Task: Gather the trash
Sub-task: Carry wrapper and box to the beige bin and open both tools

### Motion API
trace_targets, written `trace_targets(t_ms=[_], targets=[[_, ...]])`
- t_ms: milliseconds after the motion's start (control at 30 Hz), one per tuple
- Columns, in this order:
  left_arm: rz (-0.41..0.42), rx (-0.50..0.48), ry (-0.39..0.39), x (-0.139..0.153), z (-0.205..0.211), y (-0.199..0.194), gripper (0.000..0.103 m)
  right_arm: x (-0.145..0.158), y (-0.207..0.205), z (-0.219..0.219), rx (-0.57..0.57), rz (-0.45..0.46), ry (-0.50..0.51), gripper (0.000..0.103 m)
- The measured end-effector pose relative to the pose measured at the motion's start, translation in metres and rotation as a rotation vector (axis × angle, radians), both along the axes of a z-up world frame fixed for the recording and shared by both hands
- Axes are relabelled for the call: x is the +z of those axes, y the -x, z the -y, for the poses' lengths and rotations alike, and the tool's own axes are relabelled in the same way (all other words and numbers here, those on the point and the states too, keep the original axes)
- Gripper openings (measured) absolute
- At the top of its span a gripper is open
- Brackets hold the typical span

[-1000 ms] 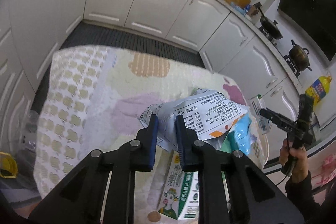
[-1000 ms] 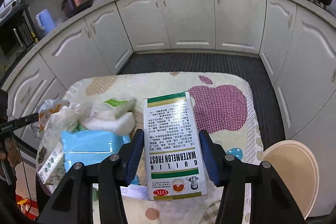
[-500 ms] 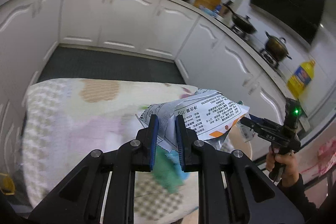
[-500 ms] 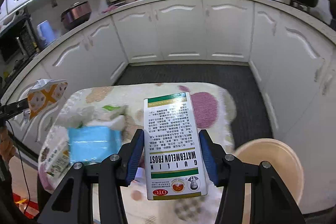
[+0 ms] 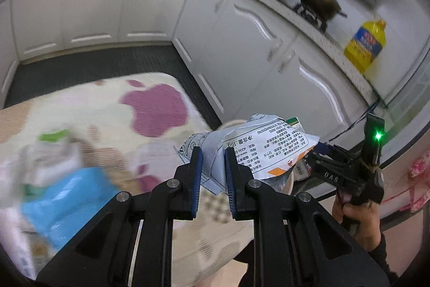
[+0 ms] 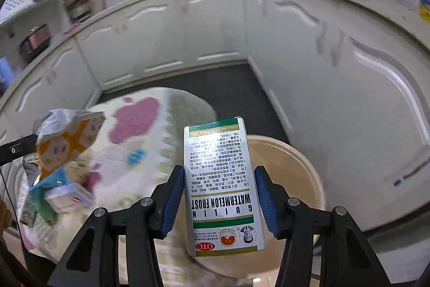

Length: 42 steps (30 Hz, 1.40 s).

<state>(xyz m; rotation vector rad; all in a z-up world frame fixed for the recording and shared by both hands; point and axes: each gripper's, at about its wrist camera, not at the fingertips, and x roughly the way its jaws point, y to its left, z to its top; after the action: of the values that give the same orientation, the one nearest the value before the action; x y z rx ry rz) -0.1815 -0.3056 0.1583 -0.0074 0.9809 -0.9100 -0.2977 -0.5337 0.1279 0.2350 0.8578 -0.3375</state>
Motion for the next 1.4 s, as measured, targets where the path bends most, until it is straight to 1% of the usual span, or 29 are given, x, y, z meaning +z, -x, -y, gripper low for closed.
trace_targets(t_ms=[133, 233, 267, 300, 367, 400, 433, 467, 567, 700, 833, 933, 1100, 1233, 1400], targets=[[-0.023, -0.035, -0.027, -0.019, 0.052, 0.009, 0.014, -0.017, 0.012, 0.023, -0.066, -0.030, -0.011, 0.051], [-0.040, -0.050, -0.035, -0.035, 0.082, 0.015, 0.015, -0.030, 0.014, 0.032, -0.108, -0.054, -0.008, 0.051], [-0.046, -0.056, -0.034, -0.040, 0.088, 0.016, 0.015, -0.034, 0.014, 0.036, -0.121, -0.063, -0.012, 0.055], [-0.053, -0.062, -0.027, -0.045, 0.094, 0.018, 0.018, -0.037, 0.013, 0.039, -0.132, -0.070, -0.019, 0.063], [-0.070, -0.069, -0.027, -0.056, 0.099, 0.020, 0.027, -0.043, 0.015, 0.042, -0.147, -0.065, -0.026, 0.074], [-0.076, -0.068, -0.030, -0.059, 0.100, 0.021, 0.039, -0.043, 0.017, 0.043, -0.160, -0.058, -0.017, 0.074], [-0.081, -0.068, -0.030, -0.062, 0.100, 0.023, 0.049, -0.044, 0.019, 0.045, -0.165, -0.056, -0.012, 0.074], [-0.082, -0.069, -0.030, -0.063, 0.100, 0.024, 0.051, -0.044, 0.021, 0.045, -0.170, -0.056, -0.006, 0.074], [-0.065, -0.070, -0.049, -0.063, 0.094, 0.026, 0.051, -0.044, 0.023, 0.047, -0.182, -0.051, -0.012, 0.074], [-0.017, -0.060, -0.055, -0.053, 0.080, 0.029, 0.051, -0.045, 0.024, 0.042, -0.190, -0.058, -0.011, 0.074], [-0.005, -0.048, -0.043, -0.045, 0.062, 0.029, 0.051, -0.043, 0.026, 0.035, -0.192, -0.071, 0.013, 0.074], [0.039, -0.034, -0.056, -0.039, 0.052, 0.032, 0.051, -0.041, 0.024, 0.028, -0.171, -0.067, 0.011, 0.074], [0.139, 0.000, -0.110, -0.032, 0.035, 0.036, 0.051, -0.037, 0.020, 0.015, -0.154, -0.040, 0.004, 0.074], [0.161, 0.027, -0.122, -0.028, 0.018, 0.033, 0.051, -0.034, 0.014, 0.000, -0.126, -0.029, 0.005, 0.074], [0.209, 0.080, -0.129, -0.018, -0.002, 0.030, 0.051, -0.025, 0.007, -0.021, -0.088, -0.009, 0.011, 0.074]])
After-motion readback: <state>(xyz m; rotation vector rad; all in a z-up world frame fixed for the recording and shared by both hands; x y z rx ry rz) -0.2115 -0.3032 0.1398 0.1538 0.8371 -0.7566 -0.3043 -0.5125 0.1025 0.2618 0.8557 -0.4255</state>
